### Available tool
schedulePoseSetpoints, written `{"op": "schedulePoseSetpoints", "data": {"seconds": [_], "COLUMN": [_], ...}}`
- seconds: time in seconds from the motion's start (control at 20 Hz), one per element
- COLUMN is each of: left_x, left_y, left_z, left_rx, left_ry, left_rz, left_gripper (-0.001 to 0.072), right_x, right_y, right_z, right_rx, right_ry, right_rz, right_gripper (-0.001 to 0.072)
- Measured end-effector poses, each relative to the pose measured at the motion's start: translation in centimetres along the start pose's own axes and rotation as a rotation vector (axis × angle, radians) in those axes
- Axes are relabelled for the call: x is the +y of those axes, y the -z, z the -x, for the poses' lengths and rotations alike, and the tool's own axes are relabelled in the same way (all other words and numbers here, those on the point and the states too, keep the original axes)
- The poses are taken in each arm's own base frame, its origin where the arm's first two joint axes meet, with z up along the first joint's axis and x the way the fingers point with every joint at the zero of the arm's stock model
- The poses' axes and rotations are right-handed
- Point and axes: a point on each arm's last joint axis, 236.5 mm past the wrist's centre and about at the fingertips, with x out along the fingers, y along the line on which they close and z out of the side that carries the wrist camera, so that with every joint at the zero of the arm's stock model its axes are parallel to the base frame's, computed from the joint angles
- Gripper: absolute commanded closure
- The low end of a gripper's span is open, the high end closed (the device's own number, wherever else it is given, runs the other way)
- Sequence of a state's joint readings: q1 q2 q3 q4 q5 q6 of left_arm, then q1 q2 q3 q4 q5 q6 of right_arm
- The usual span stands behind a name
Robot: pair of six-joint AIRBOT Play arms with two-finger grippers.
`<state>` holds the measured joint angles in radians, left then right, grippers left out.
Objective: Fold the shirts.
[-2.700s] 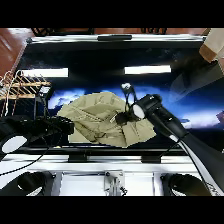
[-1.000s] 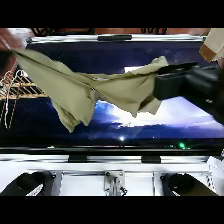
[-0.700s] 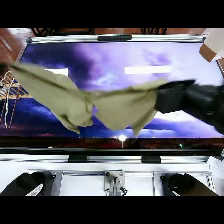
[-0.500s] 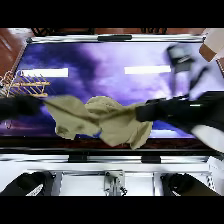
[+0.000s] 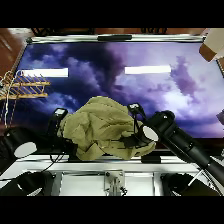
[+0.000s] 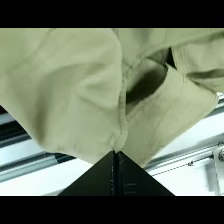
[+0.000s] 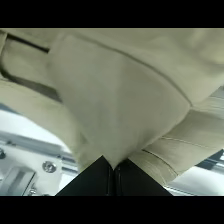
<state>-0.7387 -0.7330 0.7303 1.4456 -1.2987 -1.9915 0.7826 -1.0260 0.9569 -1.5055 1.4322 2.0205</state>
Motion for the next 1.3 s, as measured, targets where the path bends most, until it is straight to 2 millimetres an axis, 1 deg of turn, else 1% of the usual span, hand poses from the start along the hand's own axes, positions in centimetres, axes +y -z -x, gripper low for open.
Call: {"op": "schedulePoseSetpoints", "data": {"seconds": [0.05,0.1,0.15,0.2,0.25,0.3,0.35,0.4,0.5,0.6,0.65,0.7,0.75,0.8,0.85,0.95,1.0,1.05,1.15,1.2,1.3], "left_x": [-0.2,-0.3,-0.4,-0.3,-0.2,0.1,0.4,0.9,2.5,5.1,7.1,9.6,12.4,15.7,18.8,24.8,27.6,29.9,33.4,34.7,36.7], "left_y": [0.4,0.7,0.8,0.9,0.8,0.7,0.2,-0.4,-2.3,-4.8,-6.2,-7.4,-8.1,-8.1,-7.7,-5.9,-4.5,-3.0,-0.6,0.1,0.5], "left_z": [-0.3,-0.5,-0.6,-0.7,-0.7,-0.7,-0.3,0.2,2.2,5.4,7.5,9.8,11.7,13.7,15.3,17.7,18.6,19.1,19.4,19.2,18.0], "left_rx": [0.009,0.017,0.020,0.022,0.018,0.012,-0.003,-0.020,-0.080,-0.160,-0.208,-0.251,-0.279,-0.292,-0.297,-0.305,-0.304,-0.302,-0.296,-0.289,-0.256], "left_ry": [0.002,0.002,0.002,-0.003,-0.010,-0.021,-0.034,-0.051,-0.112,-0.199,-0.269,-0.345,-0.422,-0.506,-0.576,-0.686,-0.730,-0.764,-0.812,-0.826,-0.838], "left_rz": [-0.002,-0.005,-0.004,-0.005,-0.005,-0.007,-0.005,0.000,0.015,0.011,0.009,0.020,0.046,0.093,0.152,0.308,0.393,0.461,0.563,0.576,0.543], "left_gripper": [0.0660,0.0595,0.0460,0.0247,0.0099,0.0050,0.0026,0.0027,0.0028,0.0031,0.0039,0.0048,0.0071,0.0107,0.0108,0.0099,0.0094,0.0095,0.0094,0.0094,0.0095], "right_x": [0.3,0.6,0.8,1.0,1.2,1.4,1.4,1.6,1.8,2.0,2.1,2.3,2.4,2.5,2.7,3.4,3.8,4.2,4.8,5.1,5.3], "right_y": [0.1,0.2,0.3,0.3,0.3,0.2,0.2,0.1,-0.2,-0.4,-0.4,-0.4,-0.4,-0.4,-0.3,-0.1,0.1,0.3,0.5,0.7,0.8], "right_z": [-0.3,-0.5,-0.6,-0.8,-0.8,-0.9,-0.9,-0.9,-0.9,-0.9,-0.9,-0.9,-0.9,-0.9,-0.9,-0.8,-0.7,-0.6,-0.5,-0.5,-0.4], "right_rx": [0.004,0.009,0.010,0.012,0.013,0.007,0.005,0.001,-0.011,-0.019,-0.019,-0.021,-0.021,-0.019,-0.018,-0.008,0.000,0.008,0.020,0.024,0.029], "right_ry": [-0.016,-0.027,-0.038,-0.046,-0.052,-0.061,-0.065,-0.071,-0.081,-0.090,-0.095,-0.100,-0.105,-0.111,-0.119,-0.147,-0.165,-0.184,-0.211,-0.220,-0.231], "right_rz": [0.001,0.003,0.002,0.004,0.005,0.007,0.011,0.013,0.018,0.018,0.020,0.020,0.020,0.021,0.019,0.015,0.013,0.013,0.014,0.014,0.016], "right_gripper": [0.0659,0.0658,0.0658,0.0658,0.0658,0.0658,0.0658,0.0658,0.0658,0.0658,0.0658,0.0658,0.0658,0.0658,0.0658,0.0657,0.0657,0.0657,0.0658,0.0658,0.0658]}}
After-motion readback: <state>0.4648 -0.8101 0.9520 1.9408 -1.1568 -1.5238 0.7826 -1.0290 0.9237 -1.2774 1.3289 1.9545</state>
